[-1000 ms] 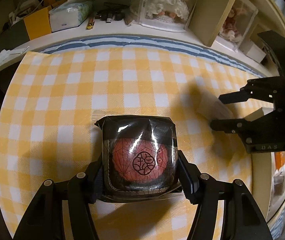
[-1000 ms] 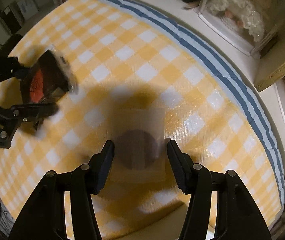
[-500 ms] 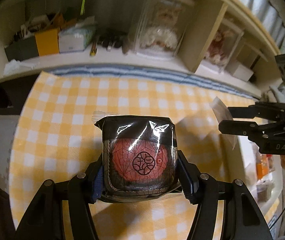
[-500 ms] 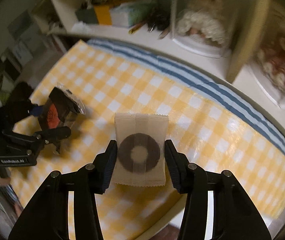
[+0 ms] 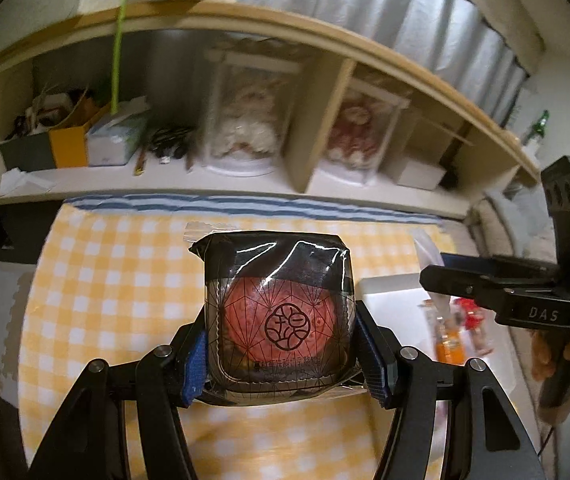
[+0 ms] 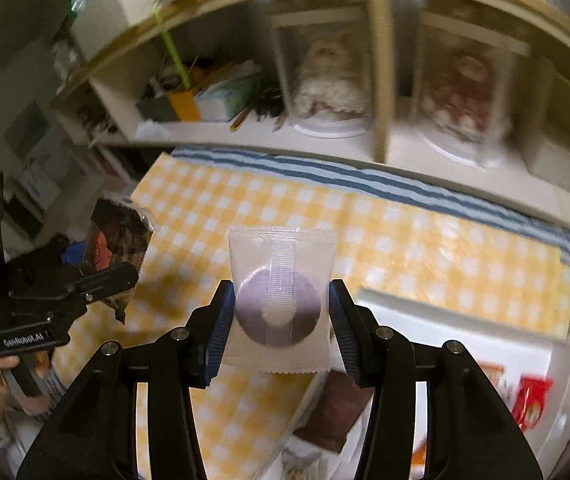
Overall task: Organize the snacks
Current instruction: 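Carry both items over the white tray and open both tools to release them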
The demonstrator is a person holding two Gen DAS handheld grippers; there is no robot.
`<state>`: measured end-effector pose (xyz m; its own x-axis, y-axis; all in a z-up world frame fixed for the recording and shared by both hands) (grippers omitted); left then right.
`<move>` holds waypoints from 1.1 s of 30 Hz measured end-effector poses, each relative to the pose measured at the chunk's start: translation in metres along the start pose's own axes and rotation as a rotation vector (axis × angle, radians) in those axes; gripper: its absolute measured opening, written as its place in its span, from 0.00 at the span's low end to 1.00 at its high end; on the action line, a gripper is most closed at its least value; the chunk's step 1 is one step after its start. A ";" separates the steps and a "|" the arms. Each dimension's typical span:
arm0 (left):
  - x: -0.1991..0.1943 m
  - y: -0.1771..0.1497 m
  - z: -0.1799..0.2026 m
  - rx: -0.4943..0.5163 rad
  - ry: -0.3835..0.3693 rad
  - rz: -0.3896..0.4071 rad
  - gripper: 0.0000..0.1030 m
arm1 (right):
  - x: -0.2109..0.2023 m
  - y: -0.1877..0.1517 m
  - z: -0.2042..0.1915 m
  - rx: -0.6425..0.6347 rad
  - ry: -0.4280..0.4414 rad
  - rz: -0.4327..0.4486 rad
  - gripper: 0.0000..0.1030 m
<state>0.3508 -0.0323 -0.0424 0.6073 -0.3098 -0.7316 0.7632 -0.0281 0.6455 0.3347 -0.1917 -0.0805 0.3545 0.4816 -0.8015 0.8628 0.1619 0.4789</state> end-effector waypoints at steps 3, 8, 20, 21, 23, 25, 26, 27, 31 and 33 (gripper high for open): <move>-0.003 -0.003 0.020 0.009 -0.028 0.003 0.59 | -0.022 -0.009 0.013 0.072 0.000 0.044 0.47; 0.007 -0.005 0.053 0.026 -0.076 -0.002 0.59 | -0.051 -0.029 0.036 0.168 -0.004 0.106 0.47; 0.106 -0.006 0.115 0.043 -0.159 -0.103 0.59 | -0.055 -0.070 0.094 0.300 -0.070 0.174 0.47; 0.115 -0.005 0.119 0.044 -0.160 -0.112 0.59 | -0.051 -0.073 0.099 0.310 -0.071 0.173 0.47; 0.136 -0.004 0.123 0.041 -0.159 -0.136 0.59 | -0.042 -0.079 0.116 0.350 -0.085 0.164 0.47; 0.155 -0.002 0.123 0.034 -0.157 -0.154 0.59 | -0.034 -0.084 0.130 0.381 -0.084 0.154 0.47; 0.165 0.001 0.124 0.028 -0.158 -0.162 0.59 | -0.031 -0.086 0.134 0.386 -0.089 0.146 0.47; 0.173 0.002 0.124 0.022 -0.159 -0.169 0.59 | -0.028 -0.088 0.140 0.391 -0.097 0.139 0.47; 0.204 0.008 0.124 0.006 -0.155 -0.184 0.60 | -0.019 -0.093 0.155 0.418 -0.093 0.125 0.47; 0.210 0.008 0.124 0.004 -0.156 -0.170 0.61 | -0.013 -0.092 0.160 0.424 -0.088 0.117 0.47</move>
<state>0.4571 -0.2149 -0.1634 0.4283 -0.4438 -0.7871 0.8505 -0.0962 0.5171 0.3079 -0.3508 -0.1711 0.4719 0.3975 -0.7870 0.8801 -0.2655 0.3936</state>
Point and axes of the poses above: each gripper's, at about its wrist camera, not at the fingertips, and x roughly the way its jaws point, z to its right, y to its top, the point moved 4 cm from there along x, roughly the way its jaws point, and after that the axes turned 2 degrees about y, right-handed, at the moved point
